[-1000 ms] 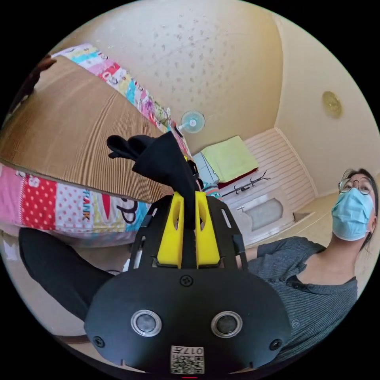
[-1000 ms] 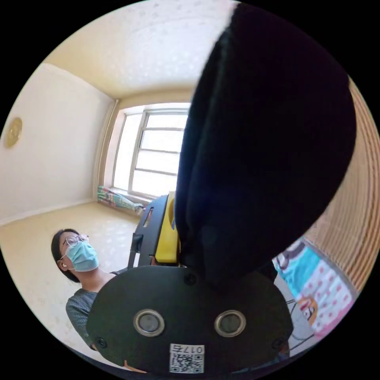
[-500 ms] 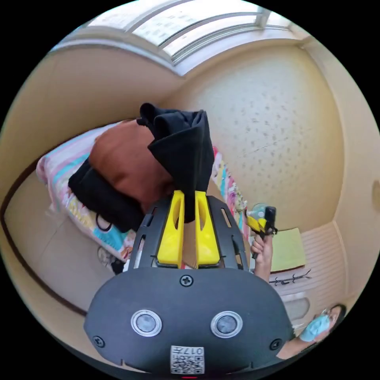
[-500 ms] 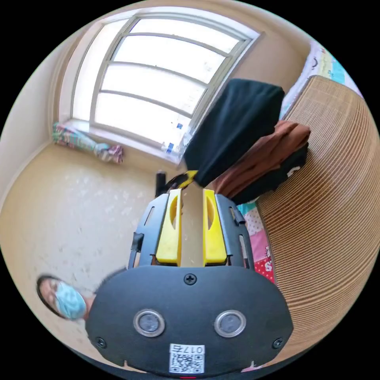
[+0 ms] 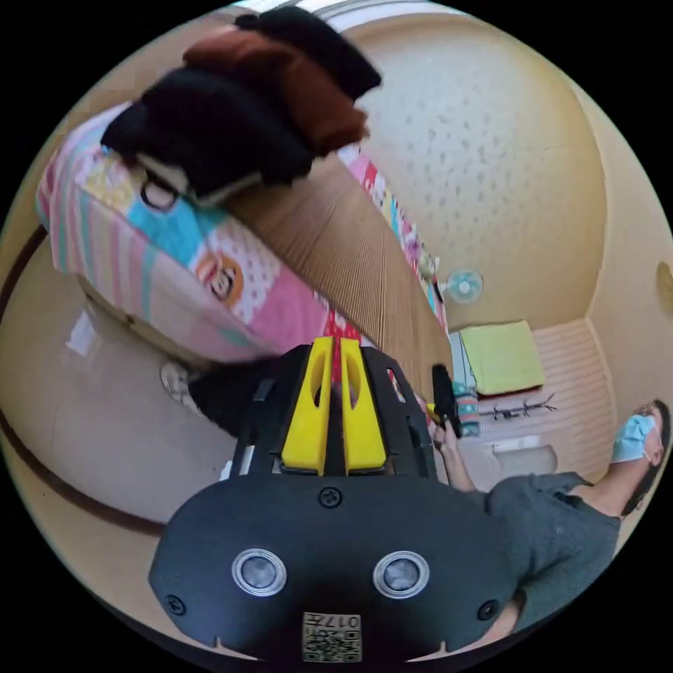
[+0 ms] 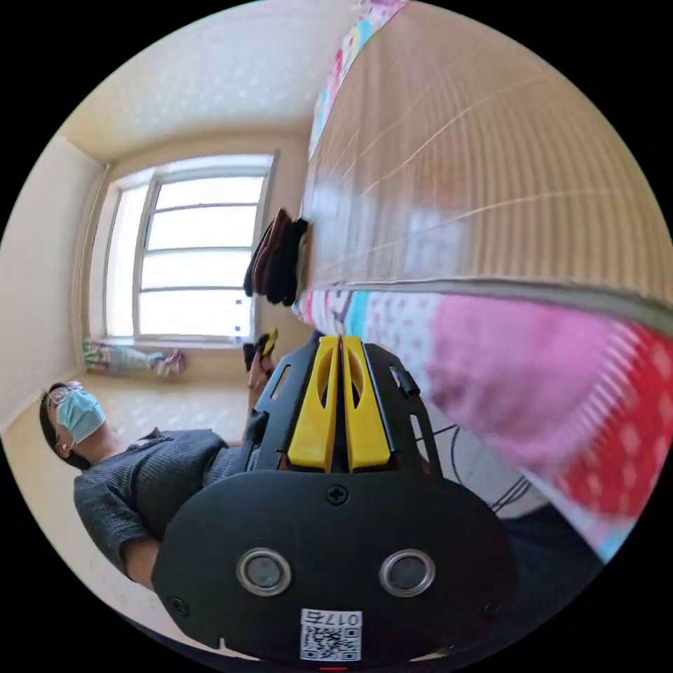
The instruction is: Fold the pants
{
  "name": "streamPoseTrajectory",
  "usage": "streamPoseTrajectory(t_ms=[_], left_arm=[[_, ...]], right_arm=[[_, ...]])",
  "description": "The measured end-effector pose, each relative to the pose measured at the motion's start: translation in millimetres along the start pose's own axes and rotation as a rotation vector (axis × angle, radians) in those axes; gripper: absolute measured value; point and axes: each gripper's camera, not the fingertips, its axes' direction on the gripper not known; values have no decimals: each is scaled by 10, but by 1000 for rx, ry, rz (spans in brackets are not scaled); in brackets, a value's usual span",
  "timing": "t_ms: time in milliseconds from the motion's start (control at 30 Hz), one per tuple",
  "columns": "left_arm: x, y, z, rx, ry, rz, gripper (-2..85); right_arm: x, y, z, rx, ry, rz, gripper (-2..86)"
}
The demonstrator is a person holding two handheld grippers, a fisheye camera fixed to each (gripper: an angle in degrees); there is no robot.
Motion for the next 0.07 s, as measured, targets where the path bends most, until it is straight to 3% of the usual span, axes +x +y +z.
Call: streamPoseTrajectory(t_ms=[67], left_arm=[[-23,119,544,-371,-6,-69,7]], right_arm=[[-162,451,-648,237,239,15,23]])
